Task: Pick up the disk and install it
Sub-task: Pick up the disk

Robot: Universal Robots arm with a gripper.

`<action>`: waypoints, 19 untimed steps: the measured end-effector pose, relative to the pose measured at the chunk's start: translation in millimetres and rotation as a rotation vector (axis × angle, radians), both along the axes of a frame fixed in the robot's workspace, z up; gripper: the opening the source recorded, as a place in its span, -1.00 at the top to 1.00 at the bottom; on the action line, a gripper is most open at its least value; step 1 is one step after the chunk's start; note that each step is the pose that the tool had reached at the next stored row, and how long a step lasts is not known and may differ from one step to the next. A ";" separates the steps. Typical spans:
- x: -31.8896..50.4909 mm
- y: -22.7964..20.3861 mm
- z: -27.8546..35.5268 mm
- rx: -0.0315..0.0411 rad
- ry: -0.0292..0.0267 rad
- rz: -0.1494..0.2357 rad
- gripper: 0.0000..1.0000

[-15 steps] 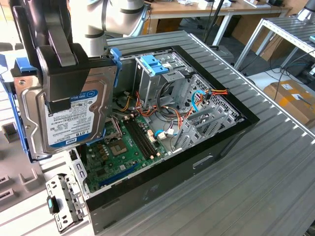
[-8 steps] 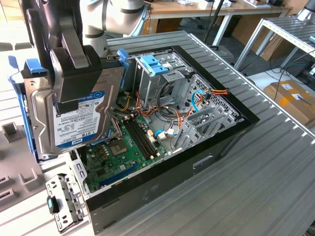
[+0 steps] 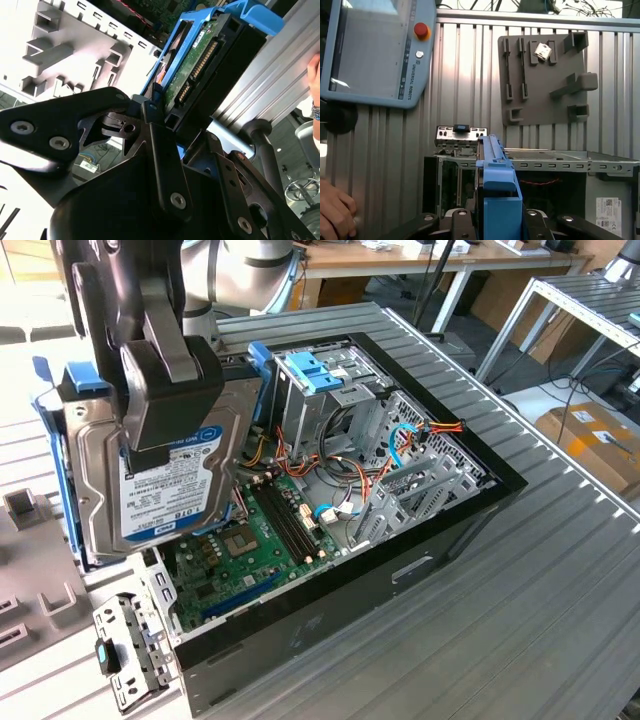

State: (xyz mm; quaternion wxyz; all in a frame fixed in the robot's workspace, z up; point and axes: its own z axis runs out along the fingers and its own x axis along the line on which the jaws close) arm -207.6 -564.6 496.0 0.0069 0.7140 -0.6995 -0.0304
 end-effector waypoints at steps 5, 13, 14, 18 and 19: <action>2.8 -1.5 -0.2 0.0000 0.0000 0.000 0.27; 8.1 -4.5 -0.7 -0.0001 0.0000 0.000 0.27; 8.9 -4.8 -0.8 0.0000 0.0000 0.000 0.27; 12.2 -6.6 -1.1 0.0000 0.0000 0.000 0.27; 12.7 -6.8 -1.2 0.0000 0.0000 0.000 0.27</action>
